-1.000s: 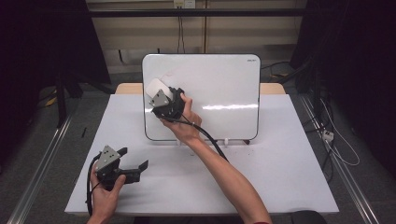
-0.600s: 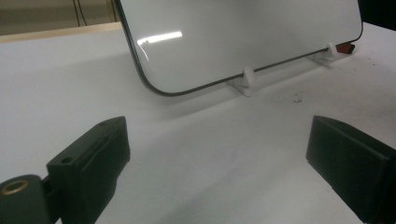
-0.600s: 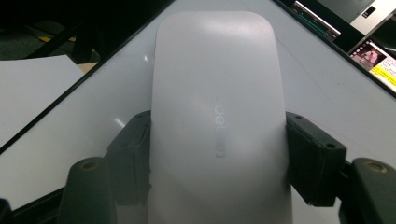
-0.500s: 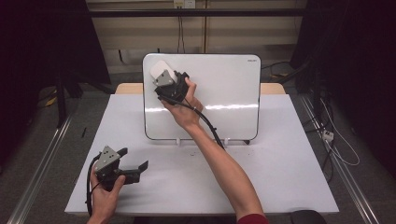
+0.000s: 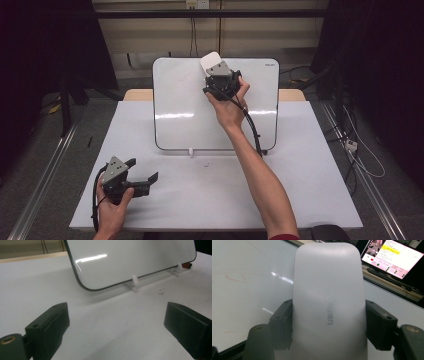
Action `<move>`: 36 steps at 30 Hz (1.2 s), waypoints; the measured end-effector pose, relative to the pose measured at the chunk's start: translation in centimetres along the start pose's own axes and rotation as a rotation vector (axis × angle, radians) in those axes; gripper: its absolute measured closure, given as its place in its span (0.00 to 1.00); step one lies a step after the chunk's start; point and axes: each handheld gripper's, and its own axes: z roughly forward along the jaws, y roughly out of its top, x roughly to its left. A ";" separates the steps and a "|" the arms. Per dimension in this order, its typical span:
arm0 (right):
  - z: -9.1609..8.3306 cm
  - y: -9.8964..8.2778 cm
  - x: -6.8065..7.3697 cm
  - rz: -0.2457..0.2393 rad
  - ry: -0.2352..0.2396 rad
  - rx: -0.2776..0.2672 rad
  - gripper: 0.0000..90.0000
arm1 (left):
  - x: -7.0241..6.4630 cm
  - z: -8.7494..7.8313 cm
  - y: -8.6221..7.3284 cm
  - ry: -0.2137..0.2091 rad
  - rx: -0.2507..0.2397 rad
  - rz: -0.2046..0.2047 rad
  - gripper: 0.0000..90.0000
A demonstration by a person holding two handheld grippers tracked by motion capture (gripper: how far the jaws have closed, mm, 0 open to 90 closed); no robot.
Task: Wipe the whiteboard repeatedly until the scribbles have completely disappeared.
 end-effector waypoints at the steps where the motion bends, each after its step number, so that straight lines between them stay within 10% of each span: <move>1: -0.1 0.1 0.2 -0.004 -0.006 0.003 0.35 | 0.0 0.0 0.0 0.000 0.000 0.000 0.07; 9: 0.1 0.2 3.5 -0.050 0.072 0.052 0.35 | -0.1 0.1 0.0 0.002 -0.001 0.001 0.07; 24: -0.4 -0.4 12.0 -0.305 0.194 0.058 0.35 | -0.2 0.1 0.1 -0.003 -0.004 0.007 0.07; 29: -0.6 -0.4 11.0 -0.305 0.185 0.063 0.35 | -0.1 0.3 0.0 -0.003 0.001 0.007 0.07; 36: -0.5 -0.3 4.9 -0.124 0.098 0.090 0.35 | -0.1 0.0 0.0 0.002 -0.010 -0.006 0.07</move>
